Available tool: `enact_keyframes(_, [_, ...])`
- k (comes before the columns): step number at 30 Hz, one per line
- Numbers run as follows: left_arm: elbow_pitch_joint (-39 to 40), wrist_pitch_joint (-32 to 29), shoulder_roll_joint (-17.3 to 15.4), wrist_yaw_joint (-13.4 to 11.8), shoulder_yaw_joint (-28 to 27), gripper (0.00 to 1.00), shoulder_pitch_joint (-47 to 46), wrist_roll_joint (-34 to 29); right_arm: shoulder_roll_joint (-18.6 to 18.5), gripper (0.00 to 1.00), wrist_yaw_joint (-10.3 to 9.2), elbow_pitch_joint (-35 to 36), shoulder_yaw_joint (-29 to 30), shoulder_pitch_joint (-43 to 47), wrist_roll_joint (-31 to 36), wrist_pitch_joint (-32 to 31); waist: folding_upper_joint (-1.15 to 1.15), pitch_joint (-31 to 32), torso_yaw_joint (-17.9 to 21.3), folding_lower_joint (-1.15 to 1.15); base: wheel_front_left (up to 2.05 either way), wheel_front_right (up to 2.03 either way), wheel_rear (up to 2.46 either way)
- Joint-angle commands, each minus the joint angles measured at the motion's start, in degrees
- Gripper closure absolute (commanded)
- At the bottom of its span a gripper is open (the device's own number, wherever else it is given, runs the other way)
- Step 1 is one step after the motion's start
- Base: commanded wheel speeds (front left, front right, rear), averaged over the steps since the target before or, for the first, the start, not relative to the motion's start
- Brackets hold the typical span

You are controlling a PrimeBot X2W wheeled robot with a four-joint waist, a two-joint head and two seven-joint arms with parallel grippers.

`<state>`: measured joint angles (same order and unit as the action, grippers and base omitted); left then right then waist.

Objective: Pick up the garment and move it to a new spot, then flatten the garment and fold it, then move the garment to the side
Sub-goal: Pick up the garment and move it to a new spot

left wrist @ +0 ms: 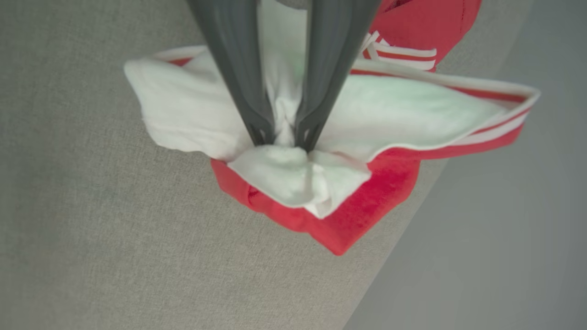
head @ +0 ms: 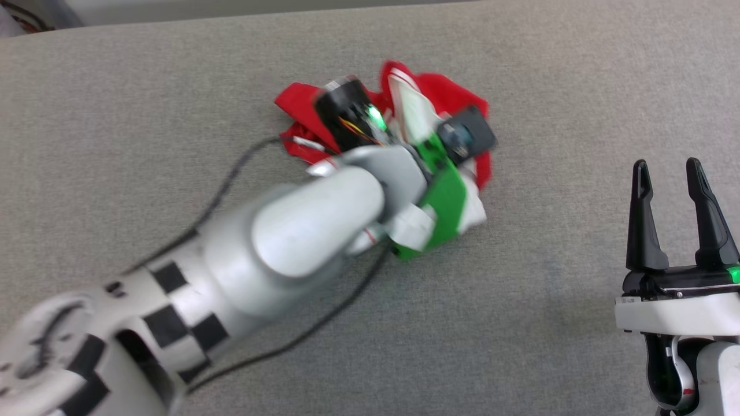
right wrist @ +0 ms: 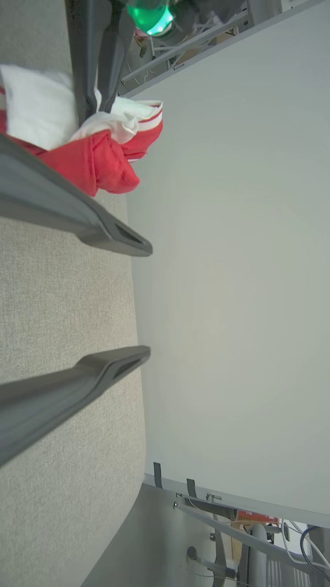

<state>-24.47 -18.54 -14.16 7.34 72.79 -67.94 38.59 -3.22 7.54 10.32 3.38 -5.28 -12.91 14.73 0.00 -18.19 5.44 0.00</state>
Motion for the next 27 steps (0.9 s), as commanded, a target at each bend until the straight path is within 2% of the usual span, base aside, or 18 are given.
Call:
enact_keyframes(1, [-0.22, -0.53, 2.37, 0.14, 0.41, 1.00, 2.42, -0.59, 0.21, 0.00, -0.05, 0.36, 0.16, -0.89, -0.49, 0.27, 0.00, -1.78, 1.65, 0.00, 0.00, 0.00, 0.00])
enact_keyframes(3, [0.80, -3.76, 5.35, 0.14, 0.51, 1.00, 6.14, -4.03, 0.26, 0.00, -0.05, 0.30, 0.17, -1.15, -0.61, 0.27, 0.00, -2.36, 2.12, 0.00, 0.00, 0.00, 0.00])
enact_keyframes(7, [3.27, -8.35, 8.48, 0.14, 0.54, 1.00, 12.65, -9.02, 0.31, 0.00, -0.05, -0.04, -0.15, -1.94, -0.93, 0.27, 0.00, -3.34, 2.90, 0.00, 0.00, 0.00, 0.00])
enact_keyframes(13, [5.80, -11.67, 10.17, 0.14, 0.55, 1.00, 18.55, -11.46, 0.33, 0.00, -0.05, -0.69, -0.54, -2.50, -1.64, 0.27, 0.00, -4.17, 3.55, 0.00, 0.00, 0.00, 0.00])
enact_keyframes(16, [5.16, -9.15, 10.39, 0.14, 0.55, 1.00, 18.54, -11.17, 0.34, 0.00, -0.05, -0.97, -0.47, -2.46, -1.58, 0.27, 0.00, -3.98, 3.41, 0.00, 0.00, 0.00, 0.00])
enact_keyframes(17, [4.38, -6.84, 10.44, 0.14, 0.55, 0.72, 17.94, -11.13, 0.34, 0.00, -0.05, -1.06, -0.22, -2.29, -1.50, 0.27, 0.00, -3.59, 3.13, 0.00, 0.00, 0.00, 0.00])
enact_keyframes(18, [3.63, -4.77, 10.50, 0.14, 0.55, 0.00, 17.44, -10.94, 0.34, 0.00, -0.05, -1.16, -0.03, -2.08, -1.43, 0.27, 0.00, -3.23, 2.90, 0.00, 0.00, 0.00, 0.00])
enact_keyframes(22, [-0.46, 8.36, 10.87, 0.14, 0.55, 0.00, 13.95, -8.47, 0.34, 0.00, -0.05, -1.59, 0.65, -0.90, -0.96, 0.27, 0.00, -0.69, 1.36, 0.00, 0.00, 0.00, 0.00])
enact_keyframes(25, [-3.23, 18.03, 11.11, 0.03, -1.57, 0.00, 12.46, -7.17, 0.34, 0.00, -0.05, -1.79, 0.65, 0.52, -0.62, 0.27, 0.00, 2.20, 0.03, 0.00, 0.00, 0.00, 0.00])
enact_keyframes(27, [-4.23, 23.12, 11.19, -1.43, -3.41, 0.00, 12.48, -6.90, 0.34, 0.00, -0.05, -1.92, 0.42, 1.56, -0.39, 0.27, 0.00, 4.22, -0.87, 0.00, 0.00, 0.00, 0.00])
